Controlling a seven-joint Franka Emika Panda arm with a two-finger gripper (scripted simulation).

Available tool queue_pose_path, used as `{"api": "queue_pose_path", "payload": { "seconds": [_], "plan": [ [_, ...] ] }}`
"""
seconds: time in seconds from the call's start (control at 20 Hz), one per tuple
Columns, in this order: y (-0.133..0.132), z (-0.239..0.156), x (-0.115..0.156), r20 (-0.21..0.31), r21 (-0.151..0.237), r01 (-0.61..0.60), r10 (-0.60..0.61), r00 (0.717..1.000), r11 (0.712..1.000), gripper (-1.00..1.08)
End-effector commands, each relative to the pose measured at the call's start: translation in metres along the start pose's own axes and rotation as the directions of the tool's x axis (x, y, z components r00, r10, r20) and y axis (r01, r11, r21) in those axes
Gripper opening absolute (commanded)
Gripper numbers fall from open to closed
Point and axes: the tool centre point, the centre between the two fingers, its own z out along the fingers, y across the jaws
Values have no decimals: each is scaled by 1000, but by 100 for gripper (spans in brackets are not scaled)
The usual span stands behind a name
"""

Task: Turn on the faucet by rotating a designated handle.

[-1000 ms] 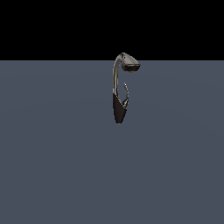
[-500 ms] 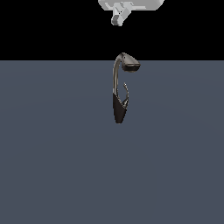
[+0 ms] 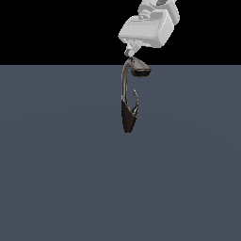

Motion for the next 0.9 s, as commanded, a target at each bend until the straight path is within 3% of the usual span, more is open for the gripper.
{"api": "queue_pose_path", "payload": {
  "seconds": [0.0, 0.45, 0.85],
  "plan": [
    [-6, 11, 20, 26, 19, -57, 57, 998, 998, -100],
    [-20, 55, 87, 120, 64, -251, 242, 963, 966, -100],
    [-22, 82, 122, 174, 77, -353, 336, 926, 932, -100]
  ]
}}
